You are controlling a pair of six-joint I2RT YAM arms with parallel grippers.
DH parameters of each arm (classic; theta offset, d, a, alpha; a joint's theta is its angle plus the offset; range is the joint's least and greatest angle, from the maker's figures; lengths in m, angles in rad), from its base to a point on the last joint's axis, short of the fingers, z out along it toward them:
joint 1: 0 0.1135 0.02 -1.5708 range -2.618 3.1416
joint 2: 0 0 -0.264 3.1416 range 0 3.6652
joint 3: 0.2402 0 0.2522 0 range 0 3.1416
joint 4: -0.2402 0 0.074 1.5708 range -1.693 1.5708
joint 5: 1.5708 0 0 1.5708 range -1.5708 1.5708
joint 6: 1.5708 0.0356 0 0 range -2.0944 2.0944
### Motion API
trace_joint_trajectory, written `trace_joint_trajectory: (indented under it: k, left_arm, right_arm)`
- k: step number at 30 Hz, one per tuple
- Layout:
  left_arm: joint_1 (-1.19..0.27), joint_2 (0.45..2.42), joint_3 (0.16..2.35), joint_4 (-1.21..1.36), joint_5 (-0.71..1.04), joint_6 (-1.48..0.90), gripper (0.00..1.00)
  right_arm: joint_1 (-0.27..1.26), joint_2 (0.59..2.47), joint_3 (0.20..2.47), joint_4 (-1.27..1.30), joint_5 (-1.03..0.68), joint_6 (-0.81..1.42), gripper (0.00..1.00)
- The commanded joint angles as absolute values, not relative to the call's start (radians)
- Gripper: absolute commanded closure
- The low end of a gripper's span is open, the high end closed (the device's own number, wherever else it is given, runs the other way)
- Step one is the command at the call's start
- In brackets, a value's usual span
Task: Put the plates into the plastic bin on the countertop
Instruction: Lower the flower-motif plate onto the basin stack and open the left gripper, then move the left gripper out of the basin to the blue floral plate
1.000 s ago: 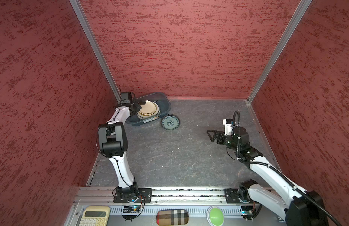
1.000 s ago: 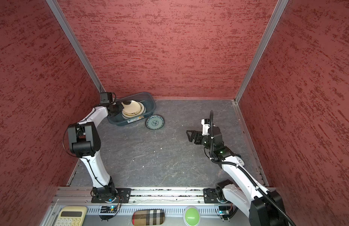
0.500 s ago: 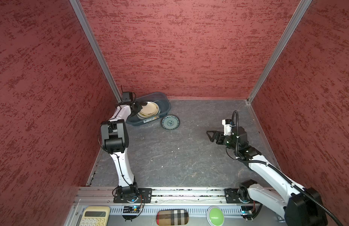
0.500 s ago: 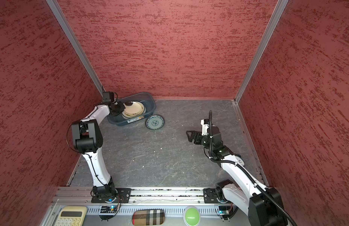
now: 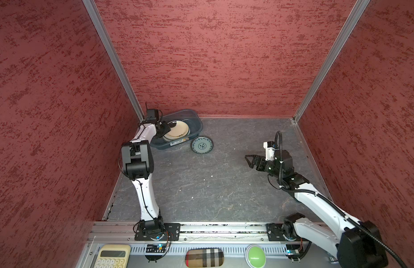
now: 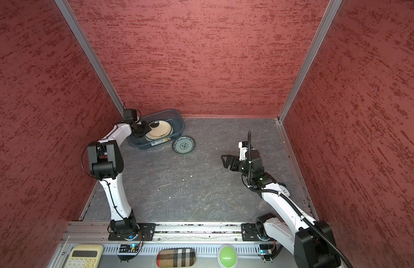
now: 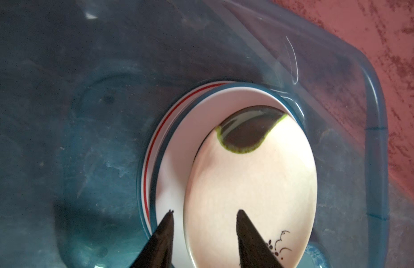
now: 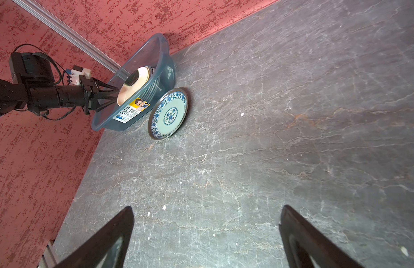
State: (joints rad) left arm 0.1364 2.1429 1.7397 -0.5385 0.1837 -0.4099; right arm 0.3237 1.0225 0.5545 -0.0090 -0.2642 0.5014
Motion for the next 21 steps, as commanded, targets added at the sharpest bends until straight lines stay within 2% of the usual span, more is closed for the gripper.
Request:
trace_joint_trajectory:
  k: [1,21]
  left_arm:
    - [0.129,2.163,1.76,-0.552,0.211,-0.395,0.53]
    - [0.094,2.166,1.797,-0.581,0.229,-0.376,0.56]
  right_arm:
    - [0.318,1.013,0.568,-0.006,-0.245,0.504,0.01]
    - [0.314,0.964,0.543,-0.033,-0.231,0.506,0.01]
